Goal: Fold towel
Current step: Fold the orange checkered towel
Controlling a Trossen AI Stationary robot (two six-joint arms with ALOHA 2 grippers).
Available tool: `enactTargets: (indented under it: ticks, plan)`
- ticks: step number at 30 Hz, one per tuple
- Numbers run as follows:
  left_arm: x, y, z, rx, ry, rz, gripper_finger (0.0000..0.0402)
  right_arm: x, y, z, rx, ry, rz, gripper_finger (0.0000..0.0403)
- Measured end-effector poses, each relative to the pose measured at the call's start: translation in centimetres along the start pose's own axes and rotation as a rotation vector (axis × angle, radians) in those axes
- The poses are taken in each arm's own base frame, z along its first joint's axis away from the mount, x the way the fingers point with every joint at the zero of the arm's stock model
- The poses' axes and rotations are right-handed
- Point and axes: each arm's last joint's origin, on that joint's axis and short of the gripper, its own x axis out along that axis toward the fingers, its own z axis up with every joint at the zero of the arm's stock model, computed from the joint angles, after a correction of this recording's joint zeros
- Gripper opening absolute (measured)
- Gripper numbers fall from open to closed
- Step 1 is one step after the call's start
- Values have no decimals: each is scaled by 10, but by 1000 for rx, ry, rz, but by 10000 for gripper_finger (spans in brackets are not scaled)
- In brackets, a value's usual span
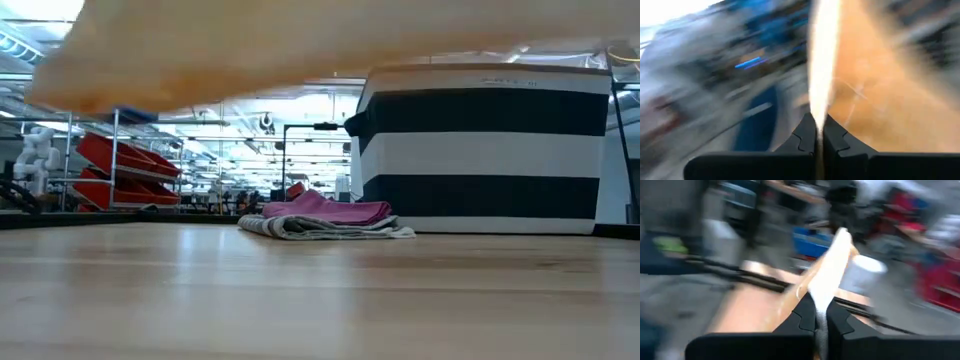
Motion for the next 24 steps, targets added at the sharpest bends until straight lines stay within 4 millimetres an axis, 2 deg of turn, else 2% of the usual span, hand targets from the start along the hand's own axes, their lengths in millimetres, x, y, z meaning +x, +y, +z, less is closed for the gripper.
enactTargets:
  ticks: [2, 3, 5, 7, 9, 12, 15, 19, 24]
  plan:
    - [5, 8, -2, -10, 85, 207, 2, -2, -11, -4, -16, 26, -156, 0]
    - [8, 11, -3, -12, 112, 250, 2, -3, -17, -6, -17, 39, -225, 0]
    - [15, 13, -5, -29, 109, 213, 2, -4, -26, -9, 2, 54, -278, 0]
    - [18, 11, -6, -79, 53, 54, 2, -3, -30, -9, 40, 61, -213, 0]
    - [18, 5, -5, -143, -16, -161, 2, 1, -27, -8, 64, 68, -47, 0]
    - [18, -7, -2, -186, -109, -511, 2, 15, -10, -4, 72, 59, 229, 0]
    - [17, -20, 4, -178, -172, -718, 2, 25, 9, -3, 36, 49, 427, 0]
    - [11, -26, 6, -118, -196, -712, 2, 29, 13, -5, -6, 56, 451, 0]
    - [13, -20, 6, -64, -148, -483, 2, 22, 1, -6, -31, 62, 273, 0]
